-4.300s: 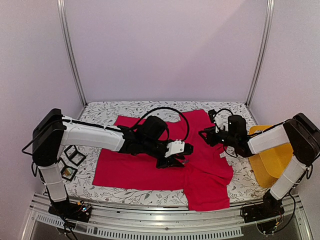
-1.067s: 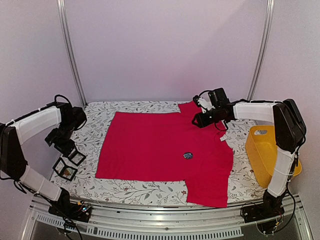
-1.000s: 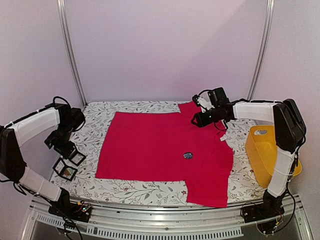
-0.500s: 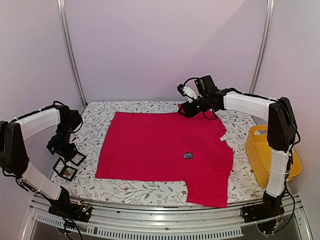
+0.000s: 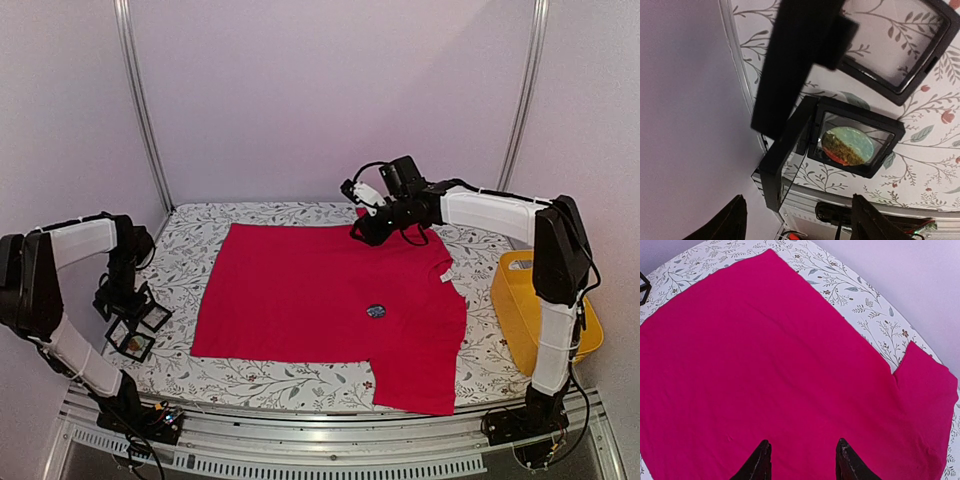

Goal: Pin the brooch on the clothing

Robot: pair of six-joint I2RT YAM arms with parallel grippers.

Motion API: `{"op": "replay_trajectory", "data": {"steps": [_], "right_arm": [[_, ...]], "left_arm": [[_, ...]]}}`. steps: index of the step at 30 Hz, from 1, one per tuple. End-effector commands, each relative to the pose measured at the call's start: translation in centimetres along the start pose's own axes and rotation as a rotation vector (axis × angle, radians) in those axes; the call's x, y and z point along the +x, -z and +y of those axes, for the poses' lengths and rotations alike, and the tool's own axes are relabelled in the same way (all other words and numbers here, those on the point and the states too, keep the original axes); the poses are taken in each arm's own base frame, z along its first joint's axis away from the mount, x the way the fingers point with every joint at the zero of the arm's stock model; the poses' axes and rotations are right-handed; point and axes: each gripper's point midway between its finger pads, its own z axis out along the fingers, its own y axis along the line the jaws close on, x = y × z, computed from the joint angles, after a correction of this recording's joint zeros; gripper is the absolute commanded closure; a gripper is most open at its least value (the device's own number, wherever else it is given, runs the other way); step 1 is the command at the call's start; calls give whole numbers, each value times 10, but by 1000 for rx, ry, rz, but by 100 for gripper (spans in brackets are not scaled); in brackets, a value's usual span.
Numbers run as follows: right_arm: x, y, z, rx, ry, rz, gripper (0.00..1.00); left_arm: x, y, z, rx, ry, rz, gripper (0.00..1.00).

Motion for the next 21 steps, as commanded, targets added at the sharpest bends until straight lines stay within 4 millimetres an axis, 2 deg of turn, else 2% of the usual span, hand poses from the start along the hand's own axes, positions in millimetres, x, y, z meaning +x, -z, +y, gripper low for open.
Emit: {"op": "replay_trajectory", "data": {"steps": [1, 7, 10, 13, 16, 18, 20, 21], "right_arm": [[-6, 15, -1, 21, 57, -38, 57], [-5, 31, -9, 83, 72, -45, 57], [-2, 40, -12, 79, 49, -88, 57], [5, 46, -18, 51, -20, -146, 57], [15, 54, -26, -28, -99, -194, 56], [22, 73, -47, -62, -198, -247, 56], [32, 87, -71, -7, -272, -250, 56], [34, 94, -77, 23, -277, -253, 56]], "left_arm": [[5, -10, -6, 42, -4, 17, 28], [6, -6, 7, 10, 38, -5, 27], [21, -14, 2, 11, 6, 14, 25], [36, -22, 5, -31, -24, 54, 24], [29, -18, 6, -22, -15, 30, 25], [20, -13, 9, -25, 5, -12, 26], [19, -11, 11, -33, 10, -15, 27], [19, -10, 12, -38, 10, -17, 29]]}}
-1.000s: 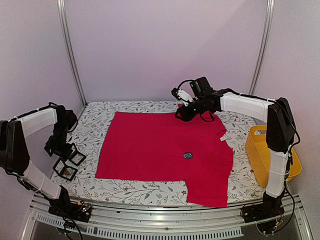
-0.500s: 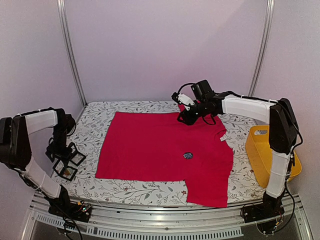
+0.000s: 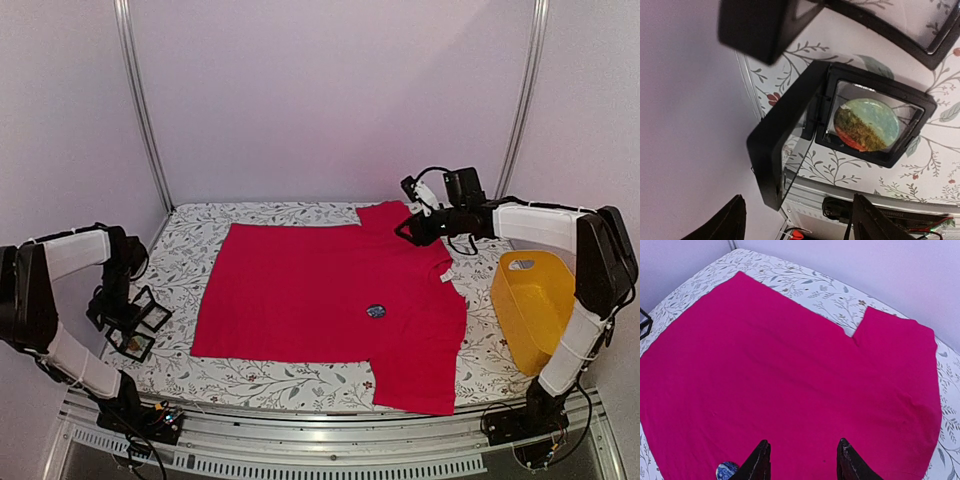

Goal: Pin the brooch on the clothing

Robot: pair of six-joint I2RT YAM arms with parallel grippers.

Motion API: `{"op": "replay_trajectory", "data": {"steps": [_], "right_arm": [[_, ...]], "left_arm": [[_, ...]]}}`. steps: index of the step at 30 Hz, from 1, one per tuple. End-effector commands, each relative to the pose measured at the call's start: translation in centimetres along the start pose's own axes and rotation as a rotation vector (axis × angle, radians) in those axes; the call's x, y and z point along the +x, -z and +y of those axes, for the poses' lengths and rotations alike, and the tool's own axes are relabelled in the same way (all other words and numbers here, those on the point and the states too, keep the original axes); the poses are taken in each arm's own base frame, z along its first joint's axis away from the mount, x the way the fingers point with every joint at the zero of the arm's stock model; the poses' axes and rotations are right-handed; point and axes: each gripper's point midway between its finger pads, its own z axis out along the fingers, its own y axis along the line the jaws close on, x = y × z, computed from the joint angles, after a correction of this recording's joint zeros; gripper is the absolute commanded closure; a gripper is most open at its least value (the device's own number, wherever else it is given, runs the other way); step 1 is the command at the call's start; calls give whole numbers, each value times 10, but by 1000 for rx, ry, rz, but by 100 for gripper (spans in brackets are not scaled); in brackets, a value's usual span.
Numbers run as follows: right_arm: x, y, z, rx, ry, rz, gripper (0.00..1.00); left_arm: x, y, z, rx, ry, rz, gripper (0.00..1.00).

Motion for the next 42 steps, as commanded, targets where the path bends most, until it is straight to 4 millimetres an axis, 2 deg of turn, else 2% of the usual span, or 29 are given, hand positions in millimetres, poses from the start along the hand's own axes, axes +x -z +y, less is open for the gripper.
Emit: {"op": "replay_trajectory", "data": {"steps": [1, 6, 10, 15, 21, 29, 33, 42], "right_arm": [[-23, 39, -27, 32, -92, -124, 56], [-27, 43, -27, 34, -58, -132, 56], [-28, 46, -27, 43, -50, -131, 56], [-27, 49, -25, 38, -50, -134, 56], [-27, 51, -28, 65, -41, -133, 56], [-24, 49, -31, 75, -32, -123, 55], [-23, 47, -31, 71, -31, -119, 55], [-20, 46, -32, 82, -25, -109, 55]], "left_arm": [[-11, 10, 10, -18, 32, -65, 30], [-27, 19, 2, 58, 42, -160, 36], [-22, 14, 10, 7, 37, -128, 46], [-37, 16, 21, 0, 73, -129, 51], [-45, 9, 17, 37, 74, -103, 59], [-35, -4, 18, 27, 71, -53, 66], [-37, -4, 20, 34, 86, -61, 74], [-43, -2, 12, 94, 86, -87, 79]]}}
